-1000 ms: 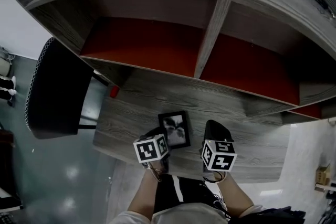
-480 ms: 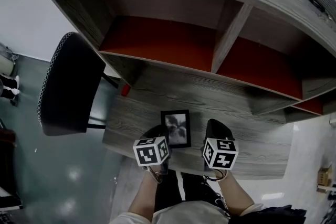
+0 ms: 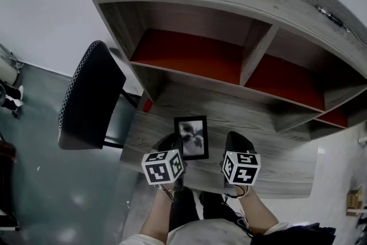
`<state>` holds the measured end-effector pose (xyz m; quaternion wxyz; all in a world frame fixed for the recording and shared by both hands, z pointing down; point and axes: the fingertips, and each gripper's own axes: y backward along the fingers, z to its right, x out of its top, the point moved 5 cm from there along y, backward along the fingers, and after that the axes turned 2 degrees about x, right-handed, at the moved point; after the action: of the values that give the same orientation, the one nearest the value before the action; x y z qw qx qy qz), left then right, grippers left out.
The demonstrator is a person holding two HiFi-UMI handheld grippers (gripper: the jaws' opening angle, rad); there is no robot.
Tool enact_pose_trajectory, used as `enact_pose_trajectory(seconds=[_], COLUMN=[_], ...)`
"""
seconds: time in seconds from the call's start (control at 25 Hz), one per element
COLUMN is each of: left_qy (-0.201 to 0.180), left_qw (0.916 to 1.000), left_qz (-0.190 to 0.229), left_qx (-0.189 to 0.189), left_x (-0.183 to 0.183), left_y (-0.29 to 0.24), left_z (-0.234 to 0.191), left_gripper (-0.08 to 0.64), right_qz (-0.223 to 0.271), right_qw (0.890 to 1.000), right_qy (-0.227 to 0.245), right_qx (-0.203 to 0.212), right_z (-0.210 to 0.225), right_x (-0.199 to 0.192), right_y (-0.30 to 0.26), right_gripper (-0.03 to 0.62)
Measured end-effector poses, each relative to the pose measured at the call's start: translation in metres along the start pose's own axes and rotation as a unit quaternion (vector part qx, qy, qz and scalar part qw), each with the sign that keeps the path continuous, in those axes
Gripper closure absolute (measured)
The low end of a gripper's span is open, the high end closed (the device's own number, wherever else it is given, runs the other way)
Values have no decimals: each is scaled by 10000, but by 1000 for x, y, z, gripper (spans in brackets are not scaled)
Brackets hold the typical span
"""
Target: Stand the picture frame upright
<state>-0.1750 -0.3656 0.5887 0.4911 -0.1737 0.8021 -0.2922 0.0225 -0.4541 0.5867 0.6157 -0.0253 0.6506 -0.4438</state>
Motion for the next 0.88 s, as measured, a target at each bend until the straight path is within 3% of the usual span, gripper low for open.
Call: enact_pose_trajectory(seconds=[0.32,0.88], left_qy=[39,-305], left_qw=[9992,9933], left_qz=[391,1088], left_qx=[-108,-254], left_x=[30,90], left_y=[24,66], left_z=[5,11], left_gripper=[488,488], right_qz=[341,1009], right_qw=[9993,9948], right_qy=[152,99], right_qx=[10,-81], right_z=[-15,-28], right_x=[29,80], right_y=[14,35], right_gripper=[561,561])
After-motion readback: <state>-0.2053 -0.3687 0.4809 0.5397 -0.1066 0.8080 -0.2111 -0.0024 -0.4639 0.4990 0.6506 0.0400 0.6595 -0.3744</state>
